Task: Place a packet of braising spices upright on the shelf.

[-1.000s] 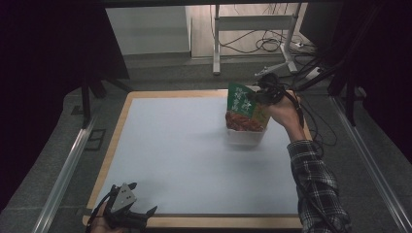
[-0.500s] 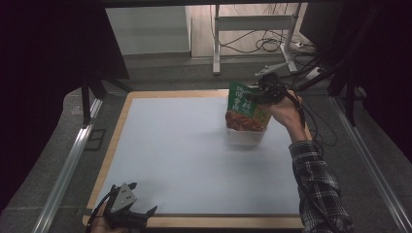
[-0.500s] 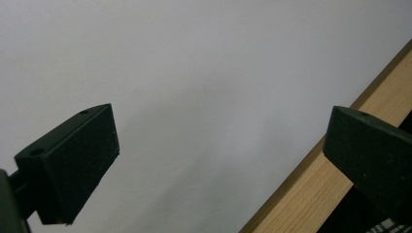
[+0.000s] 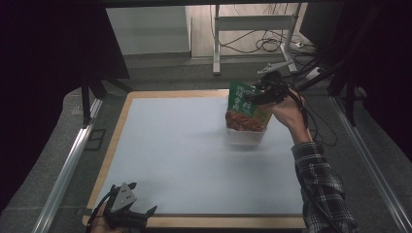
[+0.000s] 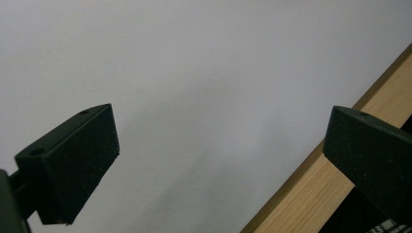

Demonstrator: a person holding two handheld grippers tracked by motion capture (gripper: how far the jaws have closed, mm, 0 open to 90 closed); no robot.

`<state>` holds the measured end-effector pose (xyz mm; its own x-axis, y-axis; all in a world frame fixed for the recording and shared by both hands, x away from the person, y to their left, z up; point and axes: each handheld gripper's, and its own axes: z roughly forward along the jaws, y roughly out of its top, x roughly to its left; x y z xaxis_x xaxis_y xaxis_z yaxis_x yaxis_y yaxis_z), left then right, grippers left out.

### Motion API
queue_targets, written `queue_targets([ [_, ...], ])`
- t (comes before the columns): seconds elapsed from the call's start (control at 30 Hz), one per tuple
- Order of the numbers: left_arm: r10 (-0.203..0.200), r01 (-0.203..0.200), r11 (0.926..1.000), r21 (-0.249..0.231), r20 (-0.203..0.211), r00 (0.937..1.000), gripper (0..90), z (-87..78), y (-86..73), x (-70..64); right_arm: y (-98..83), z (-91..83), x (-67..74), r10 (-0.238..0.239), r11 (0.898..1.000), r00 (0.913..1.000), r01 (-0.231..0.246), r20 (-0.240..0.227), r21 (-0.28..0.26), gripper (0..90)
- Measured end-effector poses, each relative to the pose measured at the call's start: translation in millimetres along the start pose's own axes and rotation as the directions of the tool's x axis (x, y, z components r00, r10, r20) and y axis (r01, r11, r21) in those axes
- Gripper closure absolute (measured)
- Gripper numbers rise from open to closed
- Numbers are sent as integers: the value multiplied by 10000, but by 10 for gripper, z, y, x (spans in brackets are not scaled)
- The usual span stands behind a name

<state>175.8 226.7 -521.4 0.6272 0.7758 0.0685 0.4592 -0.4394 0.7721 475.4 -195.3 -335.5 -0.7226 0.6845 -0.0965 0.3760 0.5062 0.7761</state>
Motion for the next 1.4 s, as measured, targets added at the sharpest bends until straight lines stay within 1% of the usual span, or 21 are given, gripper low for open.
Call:
queue_targets([
  [0.07,-16,16,10000,-9,7,10000,0,0,0,0,4,-28,2,51,9999,10000,-51,-36,-122,277],
  [0.1,-6,6,10000,-7,17,10000,0,0,0,0,3,-50,2,62,9998,9999,-65,-130,-189,266],
  [0.2,101,-101,9999,63,17,9999,0,-1,1,0,-2,-73,15,-81,9998,9998,78,-157,-200,233],
  [0.33,111,-112,9999,70,19,9999,0,0,2,-5,-8,-101,31,-103,9995,9997,96,-219,-290,200],
  [0.4,111,-111,9999,71,17,9999,0,0,2,-5,-14,-127,34,-23,9991,9997,12,-254,-434,157],
  [0.63,134,-134,9999,78,10,9999,0,2,3,-8,-26,-238,42,114,9957,9997,-133,-210,-920,91],
  [0.73,152,-152,9998,84,5,9999,0,2,3,-9,-38,-282,46,170,9948,9996,-193,-232,-1003,74],
  [0.9,182,-182,9998,103,-14,9998,0,4,5,-16,-76,-330,55,337,9951,9992,-356,-221,-922,51],
  [1.1,186,-185,9998,103,-20,9998,0,5,5,-17,-125,-383,61,429,9938,9987,-455,-279,-1012,41],
  [1.4,166,-165,9998,90,-38,9999,0,7,5,-21,-250,-491,78,496,9931,9987,-505,-117,-1059,29],
])
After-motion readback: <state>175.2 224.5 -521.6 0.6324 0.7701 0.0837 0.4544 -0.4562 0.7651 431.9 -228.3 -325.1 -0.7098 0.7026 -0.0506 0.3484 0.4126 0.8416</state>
